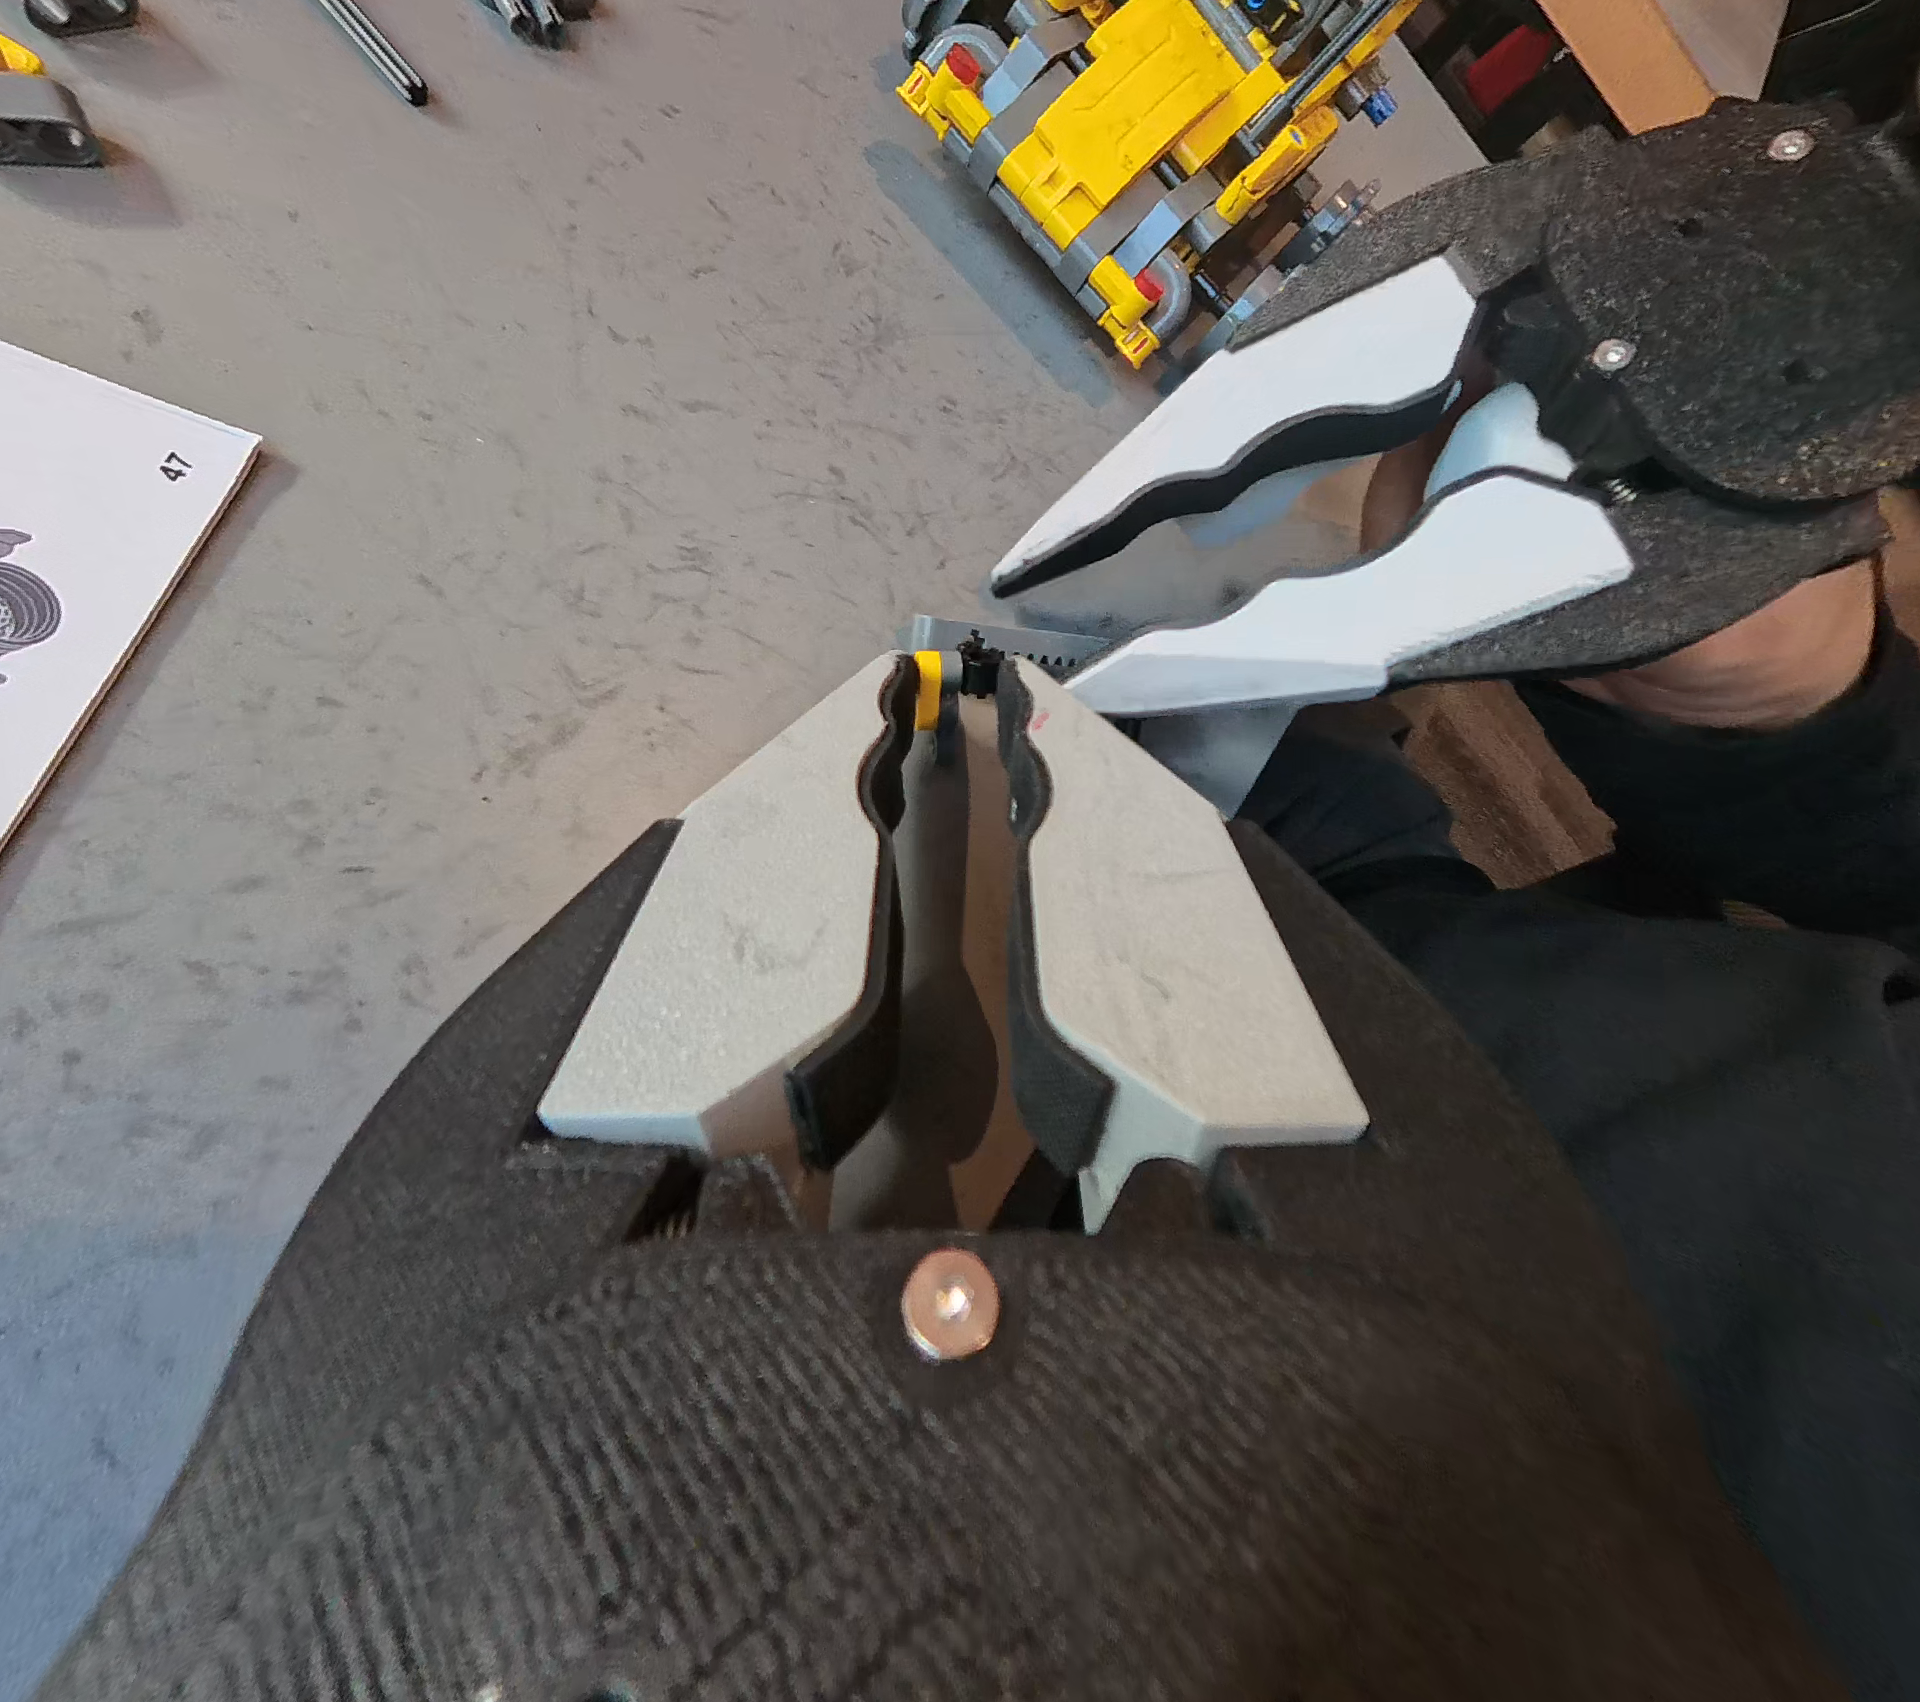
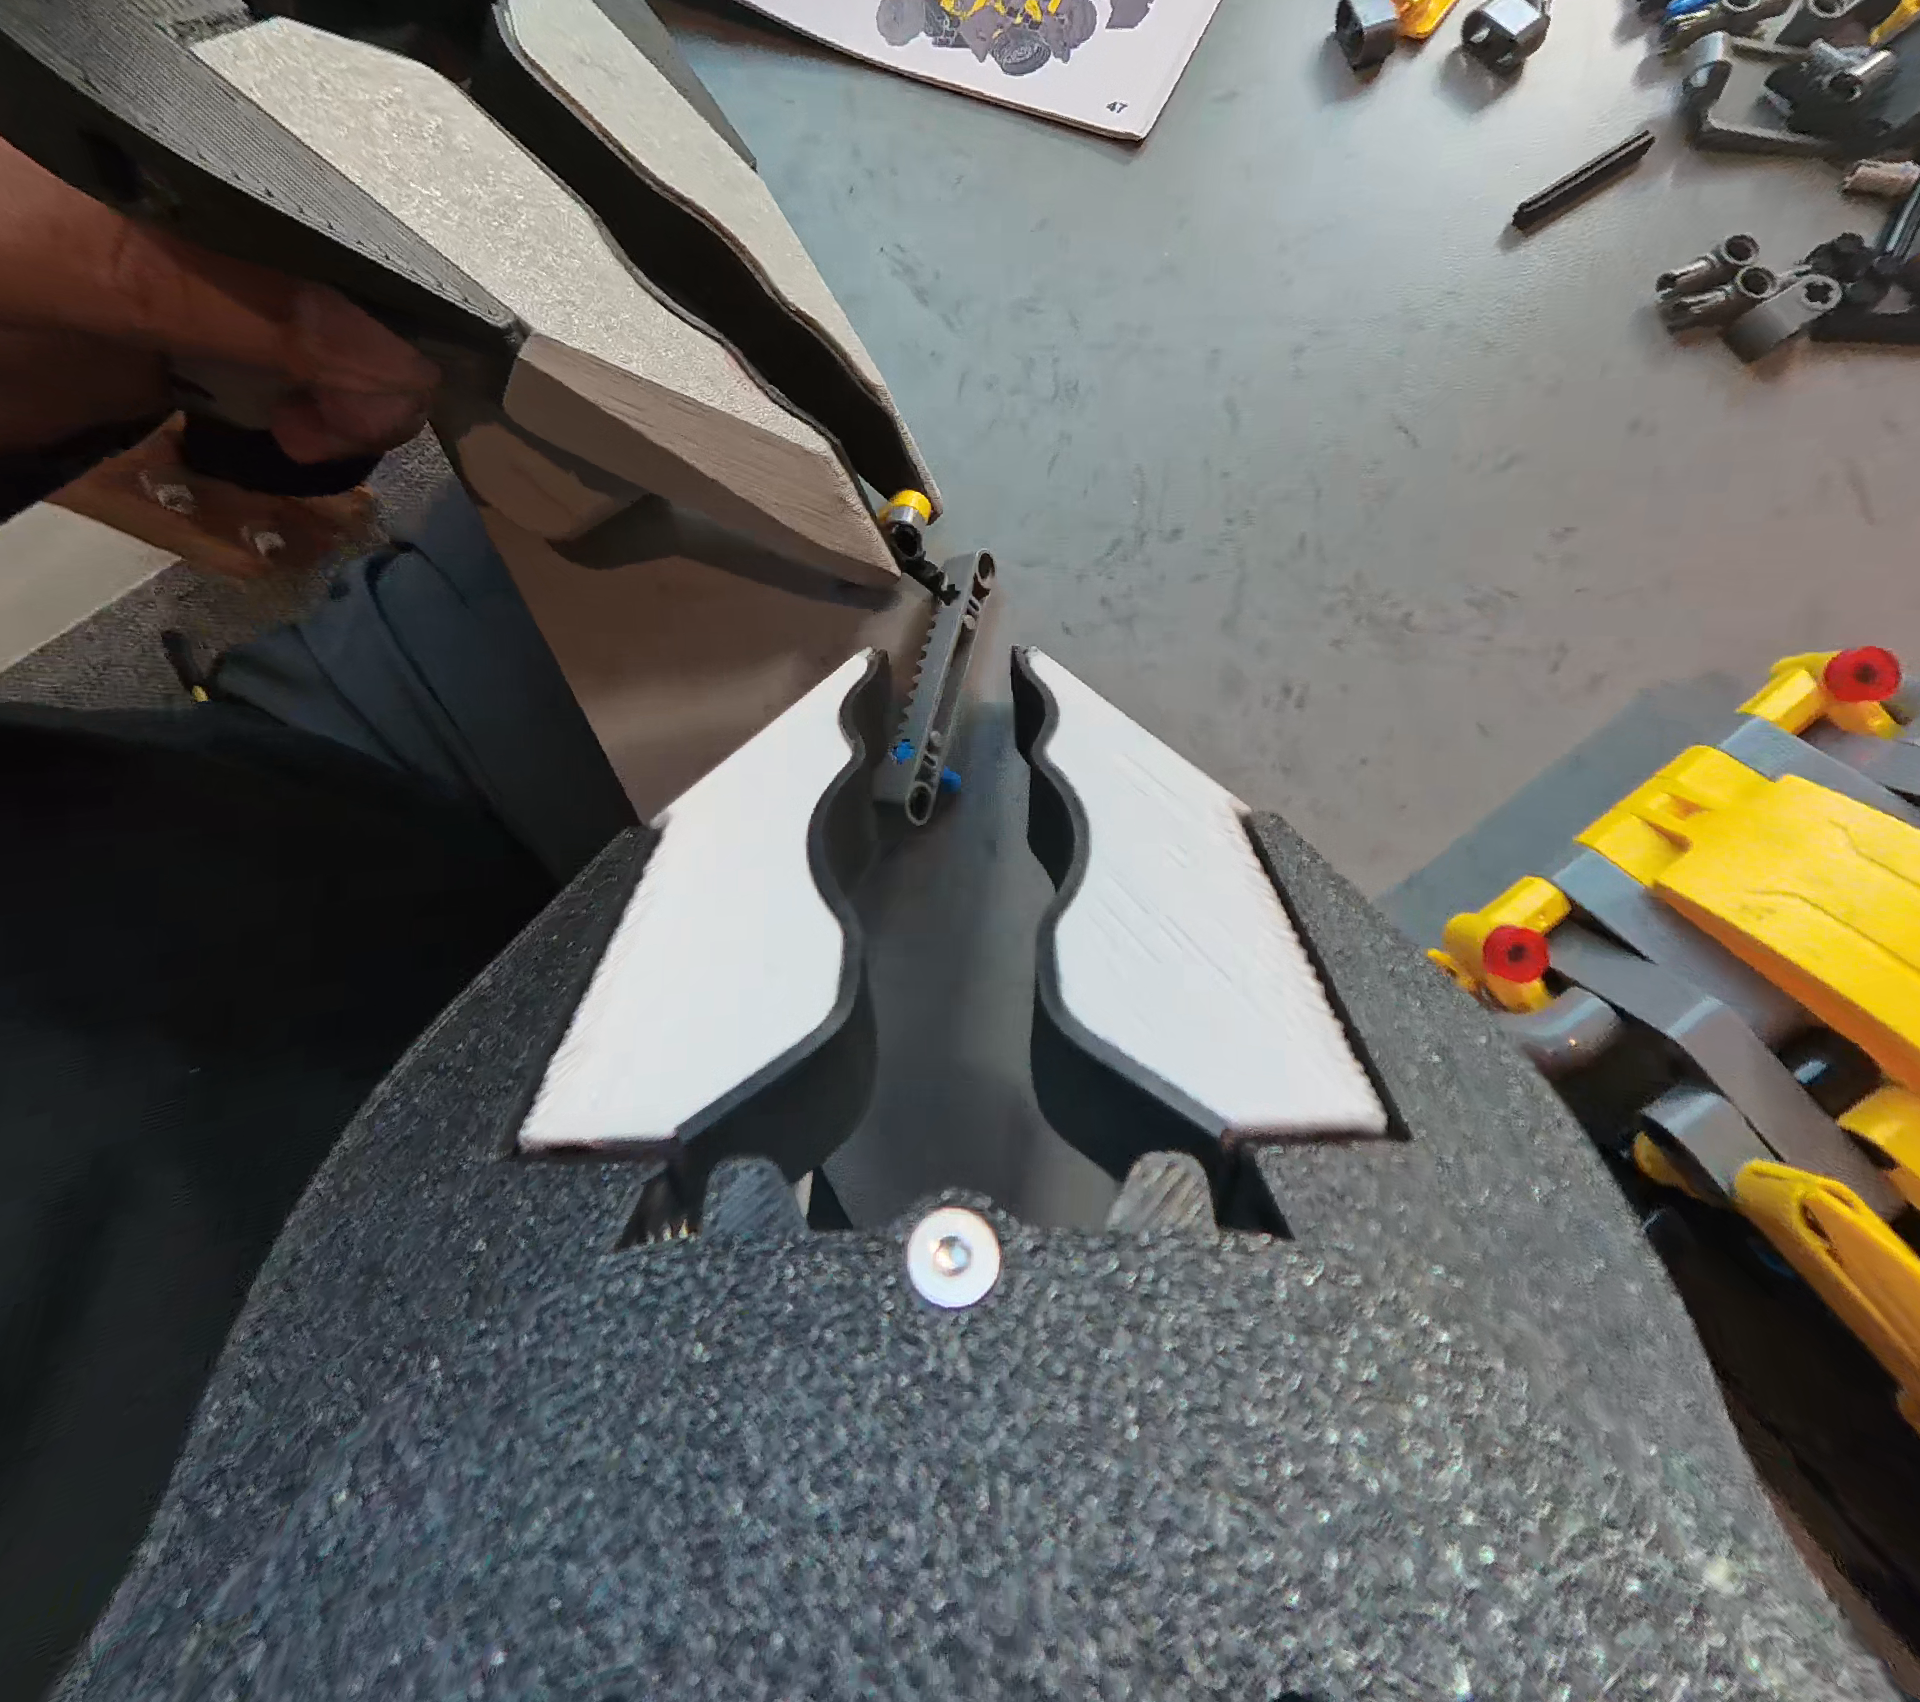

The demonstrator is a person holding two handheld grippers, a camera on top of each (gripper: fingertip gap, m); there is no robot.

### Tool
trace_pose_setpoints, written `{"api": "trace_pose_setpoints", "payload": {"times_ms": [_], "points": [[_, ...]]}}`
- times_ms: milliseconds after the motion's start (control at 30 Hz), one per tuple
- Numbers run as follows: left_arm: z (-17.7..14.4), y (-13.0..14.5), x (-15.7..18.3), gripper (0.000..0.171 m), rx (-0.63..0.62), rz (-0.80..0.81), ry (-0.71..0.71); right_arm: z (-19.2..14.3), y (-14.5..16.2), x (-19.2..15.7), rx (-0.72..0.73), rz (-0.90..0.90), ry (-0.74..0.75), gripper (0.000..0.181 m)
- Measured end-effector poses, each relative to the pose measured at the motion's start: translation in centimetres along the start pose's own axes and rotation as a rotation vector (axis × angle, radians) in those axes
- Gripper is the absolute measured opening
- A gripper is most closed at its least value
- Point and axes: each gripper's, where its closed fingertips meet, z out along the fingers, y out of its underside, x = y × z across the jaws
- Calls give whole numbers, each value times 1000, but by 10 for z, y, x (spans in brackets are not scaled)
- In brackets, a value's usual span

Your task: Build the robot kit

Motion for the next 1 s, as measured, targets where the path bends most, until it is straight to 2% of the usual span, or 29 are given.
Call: {"api": "trace_pose_setpoints", "payload": {"times_ms": [133, 433, 800, 1000], "points": [[0, 0, 1, 13, -5, -3, 3, 6, 1, -3, -8, -32, 16, 14], [-2, 2, 1, 14, -27, -7, 5, 7, 0, -4, -7, -69, 45, 9], [-3, 3, 1, 14, -67, -26, -30, 7, -1, -4, 15, -188, 163, 8], [-1, 0, 0, 14, -104, -16, -29, 8, 0, -4, 9, -200, 148, 7]]}}
